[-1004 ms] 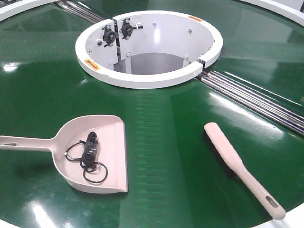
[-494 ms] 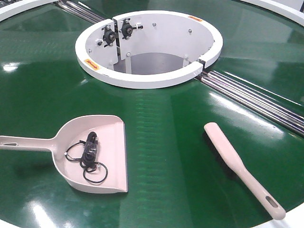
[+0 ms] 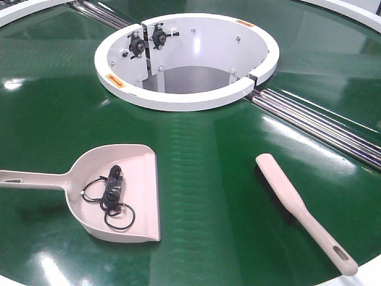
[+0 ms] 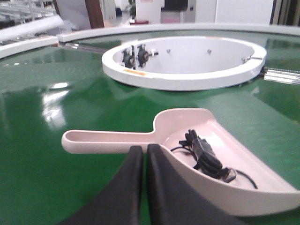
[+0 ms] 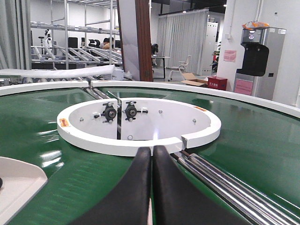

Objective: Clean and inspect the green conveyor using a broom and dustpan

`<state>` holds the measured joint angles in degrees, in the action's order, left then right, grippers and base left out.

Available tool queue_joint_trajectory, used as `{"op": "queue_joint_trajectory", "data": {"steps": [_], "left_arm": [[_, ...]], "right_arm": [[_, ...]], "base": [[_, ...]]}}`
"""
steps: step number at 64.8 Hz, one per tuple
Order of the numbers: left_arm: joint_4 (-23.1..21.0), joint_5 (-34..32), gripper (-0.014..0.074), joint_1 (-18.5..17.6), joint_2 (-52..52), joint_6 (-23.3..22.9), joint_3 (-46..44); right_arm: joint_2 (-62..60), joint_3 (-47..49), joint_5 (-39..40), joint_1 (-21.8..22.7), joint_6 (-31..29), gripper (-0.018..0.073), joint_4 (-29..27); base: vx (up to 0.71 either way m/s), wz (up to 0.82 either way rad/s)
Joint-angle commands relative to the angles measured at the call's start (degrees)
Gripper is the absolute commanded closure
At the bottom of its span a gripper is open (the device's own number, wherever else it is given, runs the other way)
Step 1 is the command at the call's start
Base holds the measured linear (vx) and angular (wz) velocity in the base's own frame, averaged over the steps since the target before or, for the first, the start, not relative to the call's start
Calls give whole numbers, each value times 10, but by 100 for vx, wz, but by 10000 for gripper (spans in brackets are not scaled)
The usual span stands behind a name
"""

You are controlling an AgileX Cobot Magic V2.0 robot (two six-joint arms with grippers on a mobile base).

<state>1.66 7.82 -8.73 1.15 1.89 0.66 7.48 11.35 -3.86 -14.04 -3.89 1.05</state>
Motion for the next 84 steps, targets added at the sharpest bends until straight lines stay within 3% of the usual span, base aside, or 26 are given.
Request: {"op": "queue_joint_trajectory", "data": {"steps": [1, 76, 84], "left_arm": [[-17, -78, 603, 2, -30, -4, 16], [-17, -84, 602, 2, -27, -3, 15], [-17, -84, 602, 2, -27, -3, 15]], "right_arm": [[6, 15, 45, -1, -5, 568, 2], [6, 15, 43, -1, -5, 568, 2], [6, 11, 39, 32, -4, 568, 22]], "base": [[0, 0], [0, 0], [0, 0]]}}
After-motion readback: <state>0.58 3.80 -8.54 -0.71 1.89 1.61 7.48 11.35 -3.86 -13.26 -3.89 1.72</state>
